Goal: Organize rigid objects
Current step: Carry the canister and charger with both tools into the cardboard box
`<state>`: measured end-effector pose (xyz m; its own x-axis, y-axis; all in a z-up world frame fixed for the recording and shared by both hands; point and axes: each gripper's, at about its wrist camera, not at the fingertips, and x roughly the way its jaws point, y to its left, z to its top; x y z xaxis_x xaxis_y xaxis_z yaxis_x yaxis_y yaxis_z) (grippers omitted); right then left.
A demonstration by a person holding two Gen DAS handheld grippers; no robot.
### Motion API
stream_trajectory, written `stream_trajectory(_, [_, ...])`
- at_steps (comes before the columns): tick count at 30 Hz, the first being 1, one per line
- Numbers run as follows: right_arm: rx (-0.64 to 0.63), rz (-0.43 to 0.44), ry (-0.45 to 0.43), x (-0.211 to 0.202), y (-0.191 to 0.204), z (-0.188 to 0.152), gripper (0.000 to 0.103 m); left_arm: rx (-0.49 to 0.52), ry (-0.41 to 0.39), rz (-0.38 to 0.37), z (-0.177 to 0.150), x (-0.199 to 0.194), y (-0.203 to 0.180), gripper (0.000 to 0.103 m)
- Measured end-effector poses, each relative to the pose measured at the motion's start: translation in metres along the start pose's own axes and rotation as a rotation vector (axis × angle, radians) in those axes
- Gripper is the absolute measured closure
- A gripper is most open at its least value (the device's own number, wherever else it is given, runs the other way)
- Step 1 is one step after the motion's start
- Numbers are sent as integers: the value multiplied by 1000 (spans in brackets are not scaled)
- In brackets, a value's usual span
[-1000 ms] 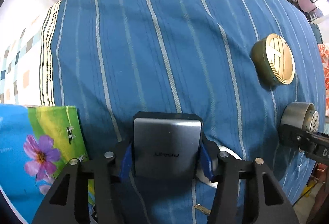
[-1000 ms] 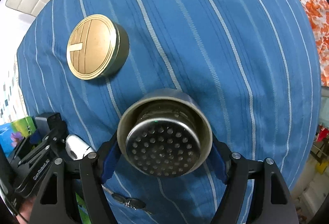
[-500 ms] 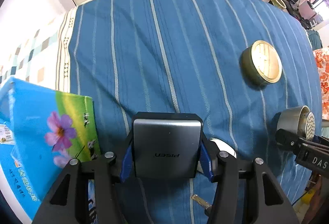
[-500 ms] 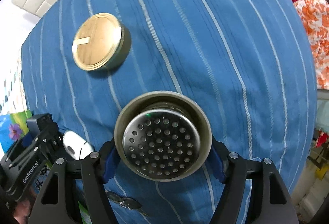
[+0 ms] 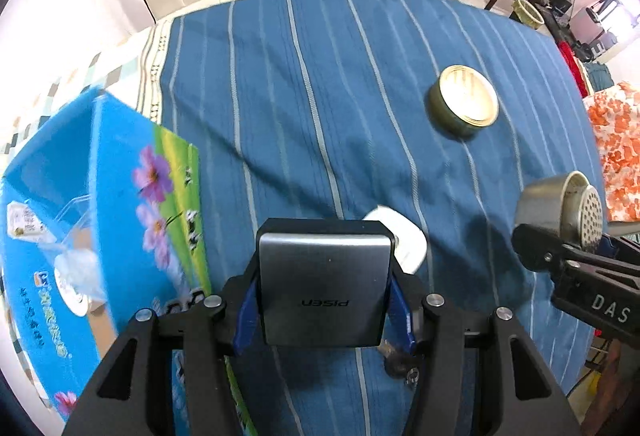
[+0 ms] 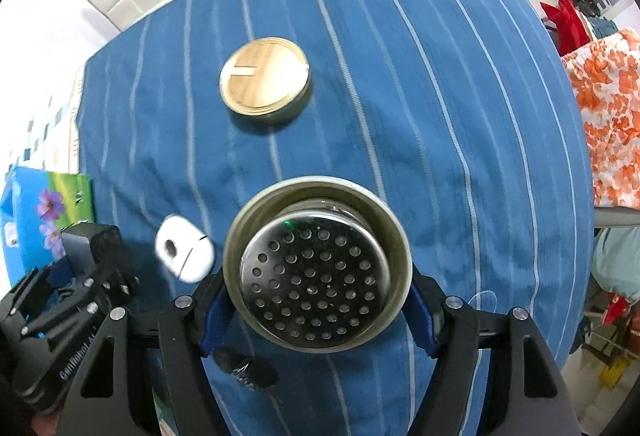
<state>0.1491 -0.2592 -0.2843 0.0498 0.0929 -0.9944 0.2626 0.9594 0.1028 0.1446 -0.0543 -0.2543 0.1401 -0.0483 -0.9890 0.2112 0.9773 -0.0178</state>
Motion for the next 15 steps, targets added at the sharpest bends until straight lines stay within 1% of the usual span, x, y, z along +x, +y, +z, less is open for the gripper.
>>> stream_trajectory(6, [-38,23,-34,-28,14,-25,29,6,-49,8,-16,-29,3,51])
stream_trajectory(10, [-50,24,-60,-45,24,-46,29,2,-75,11,-29,-50,13,51])
stream_trajectory(15, [-70,40,-83,-65,34,-62,29,-5,-109,15,-43,-75,23,51])
